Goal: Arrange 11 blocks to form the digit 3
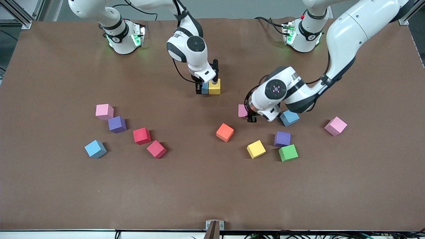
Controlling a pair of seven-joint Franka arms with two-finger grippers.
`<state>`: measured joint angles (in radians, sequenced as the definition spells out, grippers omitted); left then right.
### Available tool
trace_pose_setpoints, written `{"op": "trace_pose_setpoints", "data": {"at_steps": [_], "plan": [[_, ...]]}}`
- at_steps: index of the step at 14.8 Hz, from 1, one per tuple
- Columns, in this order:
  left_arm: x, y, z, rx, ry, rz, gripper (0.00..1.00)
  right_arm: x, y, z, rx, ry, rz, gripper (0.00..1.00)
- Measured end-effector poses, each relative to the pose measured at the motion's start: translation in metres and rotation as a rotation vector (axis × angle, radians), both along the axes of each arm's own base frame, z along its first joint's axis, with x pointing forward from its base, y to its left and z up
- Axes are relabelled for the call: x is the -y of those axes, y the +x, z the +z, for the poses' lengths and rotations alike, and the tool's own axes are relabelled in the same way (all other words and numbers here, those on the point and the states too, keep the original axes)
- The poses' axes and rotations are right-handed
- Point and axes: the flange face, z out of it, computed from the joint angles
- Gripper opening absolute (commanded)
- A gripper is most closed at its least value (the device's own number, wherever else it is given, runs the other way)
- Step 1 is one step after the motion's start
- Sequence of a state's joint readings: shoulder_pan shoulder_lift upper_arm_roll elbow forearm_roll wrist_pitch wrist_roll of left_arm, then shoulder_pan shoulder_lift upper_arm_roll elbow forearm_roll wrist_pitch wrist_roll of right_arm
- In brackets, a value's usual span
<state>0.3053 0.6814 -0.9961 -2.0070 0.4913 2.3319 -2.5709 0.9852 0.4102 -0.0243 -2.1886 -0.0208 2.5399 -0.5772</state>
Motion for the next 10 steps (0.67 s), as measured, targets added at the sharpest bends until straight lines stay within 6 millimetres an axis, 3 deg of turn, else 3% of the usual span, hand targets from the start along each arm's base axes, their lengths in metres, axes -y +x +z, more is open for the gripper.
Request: {"op": "trace_pose_setpoints", "data": {"at_steps": [2,4,7,10], "plan": [[0.007,-0.027,0.003,0.049,-0.017,0.040,0.30,0.004,0.004,-0.001,-0.011,-0.024,-0.008,1.00],[0.010,-0.047,0.004,0.069,-0.003,0.073,0.30,0.002,0.006,0.010,-0.022,-0.040,-0.009,1.00],[0.021,-0.061,0.009,0.093,-0.002,0.054,0.30,0.005,0.010,0.048,-0.037,-0.063,-0.021,1.00],[0.028,-0.071,0.007,0.106,-0.044,0.041,0.30,0.031,0.046,0.097,-0.043,-0.068,-0.105,1.00]]}}
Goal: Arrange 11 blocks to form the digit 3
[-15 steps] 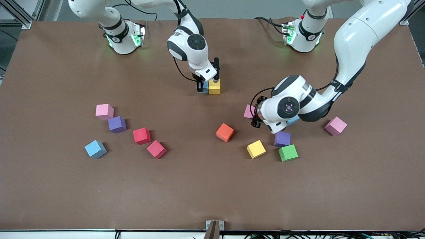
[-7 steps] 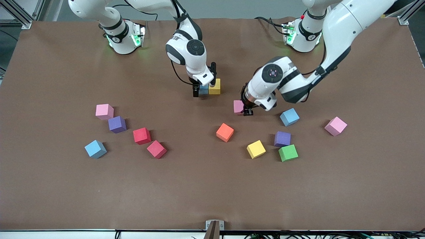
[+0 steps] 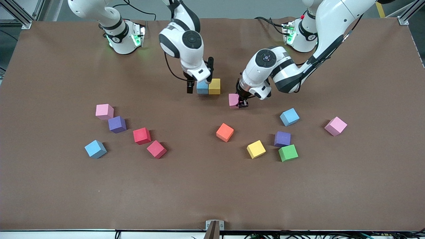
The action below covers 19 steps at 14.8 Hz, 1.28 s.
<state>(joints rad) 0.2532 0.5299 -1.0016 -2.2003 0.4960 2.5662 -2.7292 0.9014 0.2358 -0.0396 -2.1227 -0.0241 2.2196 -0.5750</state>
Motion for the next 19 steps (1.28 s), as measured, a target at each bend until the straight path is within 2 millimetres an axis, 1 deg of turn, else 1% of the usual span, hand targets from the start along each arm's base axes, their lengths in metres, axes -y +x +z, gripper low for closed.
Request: {"op": "trace_pose_setpoints", "data": {"at_steps": [2,4,5,6,7,8,10,14,17,19], "plan": [[0.004,-0.012,-0.005,-0.002,-0.009,-0.017,0.30,0.032,0.047,0.037,-0.008,-0.012,-0.100,1.00],[0.008,-0.023,-0.009,0.025,-0.020,-0.046,0.30,0.068,0.102,0.079,-0.001,-0.008,-0.210,1.00],[0.008,-0.027,-0.011,0.039,-0.022,-0.062,0.30,0.086,0.126,0.096,0.014,0.006,-0.259,1.00],[0.007,-0.032,-0.014,0.050,-0.018,-0.078,0.30,0.104,0.147,0.108,0.030,0.018,-0.302,1.00],[0.007,-0.036,-0.017,0.056,-0.013,-0.091,0.30,0.119,0.163,0.111,0.038,0.023,-0.337,1.00],[0.006,-0.040,-0.021,0.060,-0.006,-0.103,0.29,0.131,0.177,0.107,0.039,0.022,-0.367,1.00],[0.004,-0.050,-0.028,0.063,0.007,-0.132,0.29,0.145,0.198,0.087,0.043,0.031,-0.408,1.00],[0.008,-0.067,-0.036,0.048,0.002,-0.158,0.29,0.149,0.221,0.032,0.049,0.074,-0.477,1.00],[0.012,-0.071,-0.038,0.038,-0.010,-0.148,0.29,0.151,0.234,-0.003,0.080,0.099,-0.498,1.00],[0.015,-0.074,-0.038,0.033,-0.019,-0.144,0.29,0.151,0.241,-0.021,0.093,0.106,-0.504,1.00]]}}
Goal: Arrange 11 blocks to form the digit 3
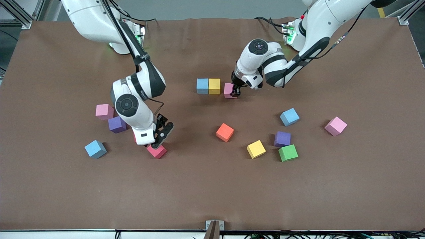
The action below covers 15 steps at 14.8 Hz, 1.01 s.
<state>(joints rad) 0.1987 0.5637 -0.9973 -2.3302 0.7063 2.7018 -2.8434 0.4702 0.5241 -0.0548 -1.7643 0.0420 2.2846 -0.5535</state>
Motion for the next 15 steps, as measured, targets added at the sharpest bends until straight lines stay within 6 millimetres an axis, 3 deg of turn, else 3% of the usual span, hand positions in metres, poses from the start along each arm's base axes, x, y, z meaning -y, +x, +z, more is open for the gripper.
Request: {"op": "trace_pose_setpoints", "data": {"at_steps": [8,15], "plan": [[0.011,-0.016,-0.005,-0.021,-0.003,-0.009,0.29,0.017,0.036,-0.034,0.000,-0.005,-0.053,1.00],[0.011,-0.017,-0.010,-0.042,-0.006,0.002,0.30,0.017,0.042,-0.054,-0.016,-0.010,-0.060,1.00]]}}
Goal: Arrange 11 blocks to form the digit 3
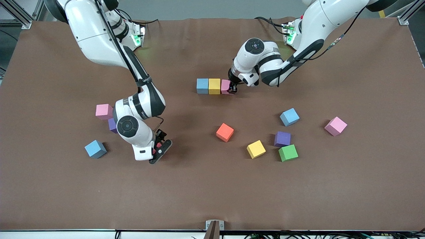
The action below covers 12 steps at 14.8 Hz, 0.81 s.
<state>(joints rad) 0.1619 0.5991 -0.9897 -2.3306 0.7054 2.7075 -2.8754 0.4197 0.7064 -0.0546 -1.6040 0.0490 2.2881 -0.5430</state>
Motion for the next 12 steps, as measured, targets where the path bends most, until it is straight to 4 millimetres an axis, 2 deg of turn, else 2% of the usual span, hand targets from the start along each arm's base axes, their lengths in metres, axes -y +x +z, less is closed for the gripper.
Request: {"op": "trace_pose_setpoints", "data": {"at_steps": [1,3,5,6,9,12], "plan": [[0.000,-0.001,-0.001,-0.006,-0.001,0.003,0.30,0.000,0.000,-0.003,-0.004,0.001,-0.003,0.96],[0.001,-0.002,-0.003,-0.013,-0.003,0.004,0.30,0.000,-0.001,-0.007,-0.013,0.008,-0.012,0.57],[0.001,-0.002,-0.003,-0.016,-0.005,0.005,0.32,-0.001,-0.001,-0.008,-0.017,0.015,-0.018,0.40],[0.001,-0.002,-0.004,-0.017,-0.006,0.005,0.32,-0.002,-0.002,-0.008,-0.018,0.017,-0.017,0.35],[0.002,-0.003,-0.004,-0.020,-0.008,0.003,0.36,-0.012,-0.005,-0.006,-0.028,0.019,-0.030,0.32],[0.004,-0.004,-0.004,-0.020,-0.010,-0.001,0.38,-0.040,-0.021,-0.003,-0.059,0.003,-0.139,0.32]]}}
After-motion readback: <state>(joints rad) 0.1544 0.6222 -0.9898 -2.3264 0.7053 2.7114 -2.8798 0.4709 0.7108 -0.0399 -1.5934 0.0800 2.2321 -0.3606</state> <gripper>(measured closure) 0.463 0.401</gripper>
